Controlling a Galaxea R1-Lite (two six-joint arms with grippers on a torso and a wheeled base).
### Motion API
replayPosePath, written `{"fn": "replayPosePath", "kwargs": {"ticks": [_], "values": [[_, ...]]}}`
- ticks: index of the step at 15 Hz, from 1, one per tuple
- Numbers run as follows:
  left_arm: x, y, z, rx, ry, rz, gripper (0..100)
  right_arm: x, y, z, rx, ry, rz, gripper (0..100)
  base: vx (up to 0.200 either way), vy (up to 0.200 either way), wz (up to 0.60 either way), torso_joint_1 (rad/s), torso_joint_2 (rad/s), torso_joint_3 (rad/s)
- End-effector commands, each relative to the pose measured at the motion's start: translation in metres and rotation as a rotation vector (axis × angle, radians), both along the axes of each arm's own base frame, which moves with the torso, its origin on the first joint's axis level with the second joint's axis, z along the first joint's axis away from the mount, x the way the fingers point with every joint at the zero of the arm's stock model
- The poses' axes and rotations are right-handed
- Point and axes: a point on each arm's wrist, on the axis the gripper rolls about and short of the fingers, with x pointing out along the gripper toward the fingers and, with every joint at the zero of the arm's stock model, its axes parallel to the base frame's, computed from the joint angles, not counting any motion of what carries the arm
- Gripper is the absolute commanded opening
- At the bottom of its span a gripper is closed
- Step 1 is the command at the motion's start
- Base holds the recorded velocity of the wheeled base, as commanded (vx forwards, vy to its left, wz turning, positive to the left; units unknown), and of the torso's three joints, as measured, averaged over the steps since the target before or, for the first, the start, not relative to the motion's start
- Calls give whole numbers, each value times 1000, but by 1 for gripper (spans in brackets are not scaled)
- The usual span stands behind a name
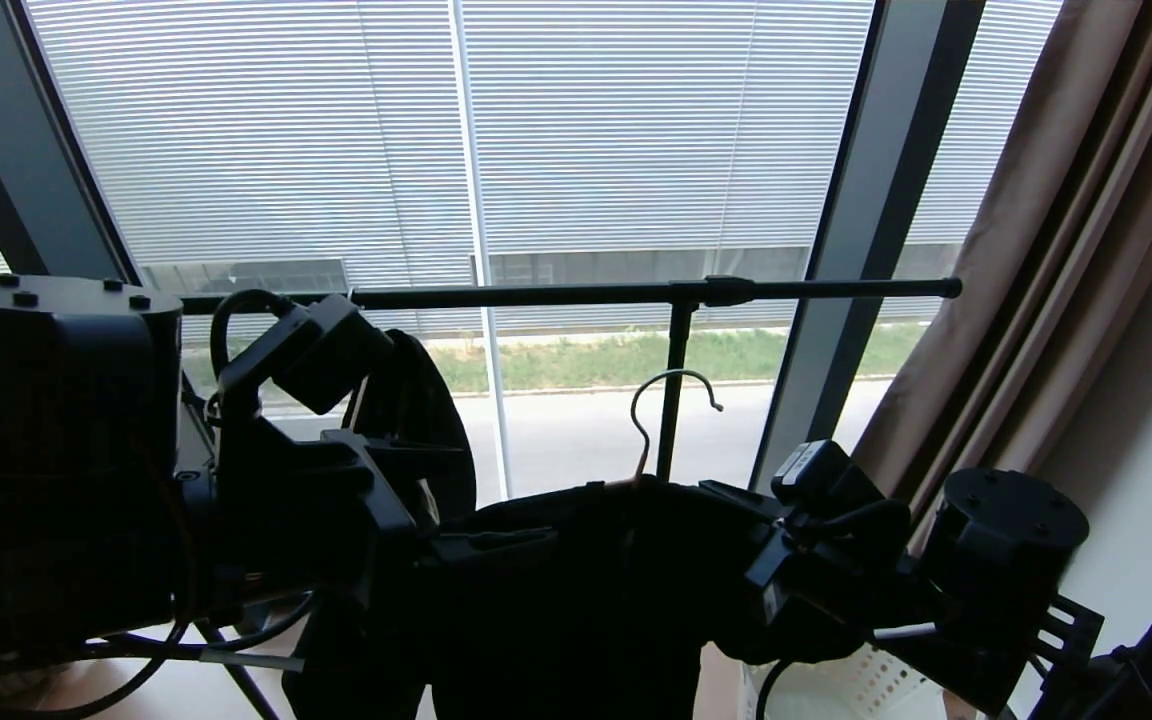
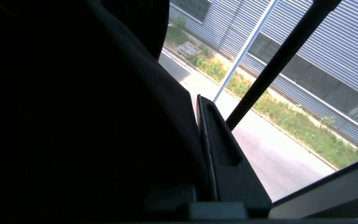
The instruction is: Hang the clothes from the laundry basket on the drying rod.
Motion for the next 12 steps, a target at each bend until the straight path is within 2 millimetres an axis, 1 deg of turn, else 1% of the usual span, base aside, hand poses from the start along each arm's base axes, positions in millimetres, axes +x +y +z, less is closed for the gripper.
{"fn": "replayPosePath", "kwargs": {"ticks": [1, 2, 3, 4, 5, 6, 8, 12], "values": [[-9, 14, 2, -11, -19, 30, 100, 0, 0, -1, -2, 1, 0, 0, 0, 0, 0, 0, 0, 0], [-15, 19, 3, -20, -33, 33, 100, 0, 0, -1, -1, 2, 0, 0, 0, 0, 0, 0, 0, 0], [-23, 32, 4, -36, -55, 71, 100, 0, 0, -1, -2, 1, 0, 0, 0, 0, 0, 0, 0, 0], [-27, 40, 5, -42, -65, 94, 100, 0, 0, -1, -1, 2, 0, 0, 0, 0, 0, 0, 0, 0], [-28, 42, 5, -43, -67, 100, 100, 1, 0, 0, 0, 1, -2, 0, 0, 0, 0, 0, 0, 0], [-32, 48, 1, -40, -63, 121, 100, 1, 0, 0, 2, -2, -2, 0, 0, 0, 0, 0, 0, 0], [-43, 58, -13, -14, -44, 140, 100, 3, -2, 0, 2, -3, -13, 0, 0, 0, 0, 0, 0, 0], [-51, 64, -39, 65, -13, 119, 100, 4, -3, 2, 19, 2, -18, 0, 0, 0, 0, 0, 0, 0]]}}
